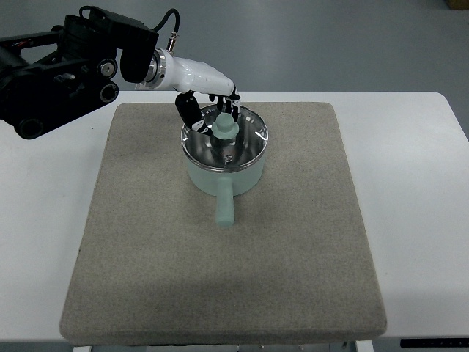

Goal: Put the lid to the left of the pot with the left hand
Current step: 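Close the left hand fingers around the lid knob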

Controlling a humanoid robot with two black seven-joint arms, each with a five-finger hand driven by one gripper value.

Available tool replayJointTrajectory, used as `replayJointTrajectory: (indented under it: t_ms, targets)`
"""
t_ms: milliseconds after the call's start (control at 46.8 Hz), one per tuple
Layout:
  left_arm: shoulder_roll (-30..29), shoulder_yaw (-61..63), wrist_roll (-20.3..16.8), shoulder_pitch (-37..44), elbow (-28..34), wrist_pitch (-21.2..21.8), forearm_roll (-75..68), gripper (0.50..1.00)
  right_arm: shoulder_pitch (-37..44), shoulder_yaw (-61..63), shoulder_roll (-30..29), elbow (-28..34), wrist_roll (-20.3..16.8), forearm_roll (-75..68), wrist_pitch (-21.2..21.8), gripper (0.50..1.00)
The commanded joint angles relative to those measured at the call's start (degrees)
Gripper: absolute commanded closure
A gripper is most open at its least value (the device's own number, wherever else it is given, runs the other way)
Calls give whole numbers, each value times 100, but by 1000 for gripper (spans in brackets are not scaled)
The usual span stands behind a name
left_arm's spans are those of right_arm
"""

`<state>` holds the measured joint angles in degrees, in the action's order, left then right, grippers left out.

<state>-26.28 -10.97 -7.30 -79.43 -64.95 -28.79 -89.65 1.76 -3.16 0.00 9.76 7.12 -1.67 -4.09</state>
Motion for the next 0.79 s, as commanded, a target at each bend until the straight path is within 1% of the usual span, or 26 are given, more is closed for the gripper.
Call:
replayJointTrajectory:
  t_ms: [0, 21, 64, 107, 171, 235, 299, 342, 384, 769]
  targets:
    - [0, 7, 0, -11, 0, 5, 0, 816, 0, 0, 0, 0, 0, 9, -4, 576]
    - [0, -2, 0, -11, 0, 5, 0, 836, 0, 0, 0, 0, 0, 0, -4, 576]
    - [0, -2, 0, -11, 0, 5, -8, 842, 0, 0, 0, 0, 0, 0, -4, 576]
    - [0, 7, 0, -11, 0, 5, -9, 870, 0, 0, 0, 0, 0, 0, -4, 576]
    - [0, -2, 0, -11, 0, 5, -52, 891, 0, 0, 0, 0, 0, 0, -4, 576]
    - [0, -2, 0, -11, -9, 5, -88, 939, 0, 0, 0, 0, 0, 0, -4, 576]
    - [9, -2, 0, -11, -18, 5, -123, 952, 0, 0, 0, 0, 0, 0, -4, 576]
    - [0, -2, 0, -11, -53, 5, -140, 986, 0, 0, 0, 0, 0, 0, 4, 576]
    - [0, -2, 0, -11, -71, 5, -158, 999, 0, 0, 0, 0, 0, 0, -4, 576]
    - [0, -10, 0, -37, -71, 66, -158, 1000, 0, 0, 0, 0, 0, 0, -4, 576]
